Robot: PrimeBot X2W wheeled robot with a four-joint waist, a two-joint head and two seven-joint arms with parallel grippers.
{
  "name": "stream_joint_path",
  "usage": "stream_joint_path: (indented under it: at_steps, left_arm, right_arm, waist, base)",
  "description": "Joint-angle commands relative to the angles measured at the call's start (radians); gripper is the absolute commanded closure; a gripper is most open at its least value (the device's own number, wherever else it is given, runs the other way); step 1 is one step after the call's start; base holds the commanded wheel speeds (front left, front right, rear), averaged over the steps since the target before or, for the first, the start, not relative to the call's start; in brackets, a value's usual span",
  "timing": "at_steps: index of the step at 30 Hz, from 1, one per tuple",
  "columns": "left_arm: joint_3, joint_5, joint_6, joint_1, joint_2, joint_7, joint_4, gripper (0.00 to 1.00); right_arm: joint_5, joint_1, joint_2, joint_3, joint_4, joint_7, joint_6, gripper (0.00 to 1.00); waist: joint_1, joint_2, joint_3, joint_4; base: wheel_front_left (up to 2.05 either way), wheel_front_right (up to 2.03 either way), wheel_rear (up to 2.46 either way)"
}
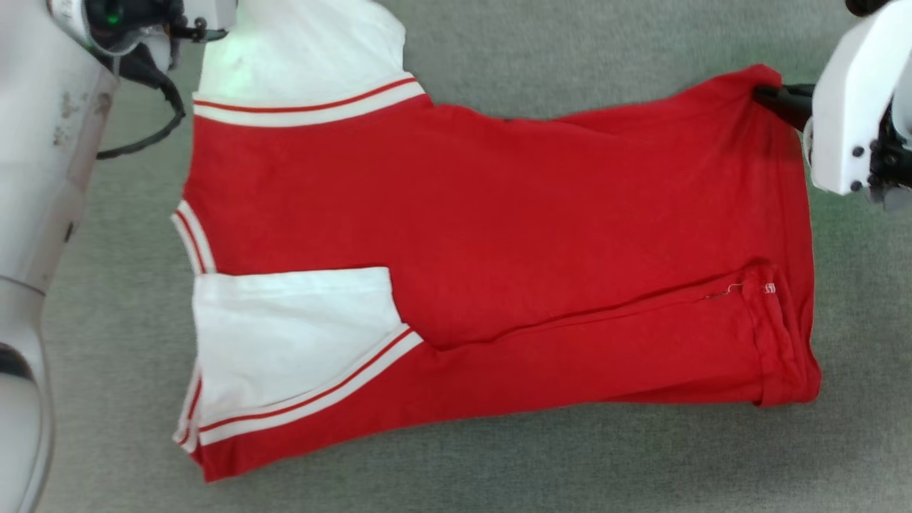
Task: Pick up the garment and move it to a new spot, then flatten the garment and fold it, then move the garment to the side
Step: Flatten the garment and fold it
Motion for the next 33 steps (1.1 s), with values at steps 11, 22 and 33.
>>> stream_joint_path:
  at_steps: [11, 22, 33]
  left_arm:
    - [-0.002, -0.036, 0.023, 0.144, 0.103, 0.042, -0.186, 1.0]
    - [0.008, -0.131, 0.286, 0.54, 0.326, 0.135, -0.732, 1.0]
    - [-0.011, -0.208, 0.445, 0.802, 0.398, 0.142, -1.007, 1.0]
  right_arm:
    - [0.09, 0.169, -0.123, -0.009, -0.123, -0.046, -0.001, 1.0]
    - [0.127, 0.478, -0.162, -0.132, -0.268, -0.046, -0.001, 1.0]
    - [0.095, 0.67, -0.091, -0.197, -0.332, -0.019, -0.001, 1.0]
  waist:
    - [0.0, -0.0001, -0.187, 0.104]
    - [0.0, -0.0001, -0.26, 0.141]
    - [0.0, -0.0001, -0.257, 0.129]
  base:
    - [0.0, 0.0, 0.0]
    - [0.0, 0.0, 0.0]
    - [0.0, 0.0, 0.0]
